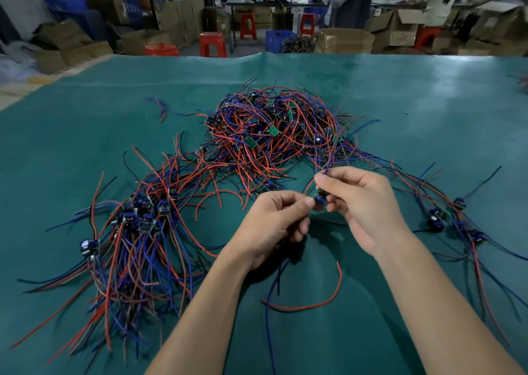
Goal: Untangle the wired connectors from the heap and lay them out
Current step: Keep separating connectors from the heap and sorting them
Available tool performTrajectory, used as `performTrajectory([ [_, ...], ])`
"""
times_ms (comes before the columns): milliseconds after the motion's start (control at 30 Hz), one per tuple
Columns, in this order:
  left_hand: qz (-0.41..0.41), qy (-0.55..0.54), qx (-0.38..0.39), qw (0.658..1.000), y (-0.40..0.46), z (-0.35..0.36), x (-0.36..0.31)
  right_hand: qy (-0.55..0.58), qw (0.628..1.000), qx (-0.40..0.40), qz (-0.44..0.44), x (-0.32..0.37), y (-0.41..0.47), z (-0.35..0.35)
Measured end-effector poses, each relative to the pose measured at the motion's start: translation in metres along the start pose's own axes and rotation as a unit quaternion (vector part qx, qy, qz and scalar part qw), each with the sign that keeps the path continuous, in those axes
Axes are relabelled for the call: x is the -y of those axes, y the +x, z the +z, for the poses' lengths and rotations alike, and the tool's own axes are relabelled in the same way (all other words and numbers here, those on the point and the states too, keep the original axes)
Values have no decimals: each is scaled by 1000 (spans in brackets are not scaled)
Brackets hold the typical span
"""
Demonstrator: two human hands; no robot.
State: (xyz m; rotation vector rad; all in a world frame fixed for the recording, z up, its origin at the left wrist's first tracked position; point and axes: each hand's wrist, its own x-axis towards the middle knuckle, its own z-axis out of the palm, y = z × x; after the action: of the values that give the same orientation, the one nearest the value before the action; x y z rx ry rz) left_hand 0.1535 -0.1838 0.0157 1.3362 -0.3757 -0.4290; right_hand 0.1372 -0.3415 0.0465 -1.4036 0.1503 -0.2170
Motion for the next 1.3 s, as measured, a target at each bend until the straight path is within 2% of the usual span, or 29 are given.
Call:
performTrajectory([
  [133, 13, 24, -10, 1000, 1, 0, 0, -20, 1000, -10, -8, 0, 2, -4],
  [233, 14, 27, -1, 1000, 1, -1, 0, -67, 995, -39, -54, -2, 3, -6],
  [333, 9, 23, 9, 1000, 1, -1, -1, -93, 986, -94, -105, -1, 6, -12],
  [467, 13, 31, 27, 999, -1, -1, -3, -59, 973, -179, -132, 4, 11, -26],
  [633, 14, 50, 39, 998, -1, -1, -3, 63, 949, -278, -135, 14, 13, -45],
  [767, 16, 39, 9, 999, 0, 0, -2, 249, 884, -379, -116, 24, 13, -67],
  [833, 15, 21, -21, 999, 2, 0, -1, 252, 876, -396, -106, 26, 14, -72],
  [900, 14, 6, -35, 999, 3, 1, -1, 159, 926, -334, -68, 22, 14, -61],
  [967, 12, 0, -43, 999, 3, 3, -1, 5, 984, -175, -24, 11, 11, -37],
  [1033, 10, -4, -48, 999, 3, 4, -1, -124, 992, -29, -21, -1, 5, -13],
  [1067, 11, -3, -49, 999, 3, 4, -1, -160, 986, 5, -38, -6, 3, -5],
  [1200, 12, 26, -50, 998, 2, 5, -1, -155, 984, 22, -89, -9, 0, -3],
  [1300, 15, 37, -39, 998, 0, 4, -2, -128, 988, 23, -81, -8, 1, -4],
])
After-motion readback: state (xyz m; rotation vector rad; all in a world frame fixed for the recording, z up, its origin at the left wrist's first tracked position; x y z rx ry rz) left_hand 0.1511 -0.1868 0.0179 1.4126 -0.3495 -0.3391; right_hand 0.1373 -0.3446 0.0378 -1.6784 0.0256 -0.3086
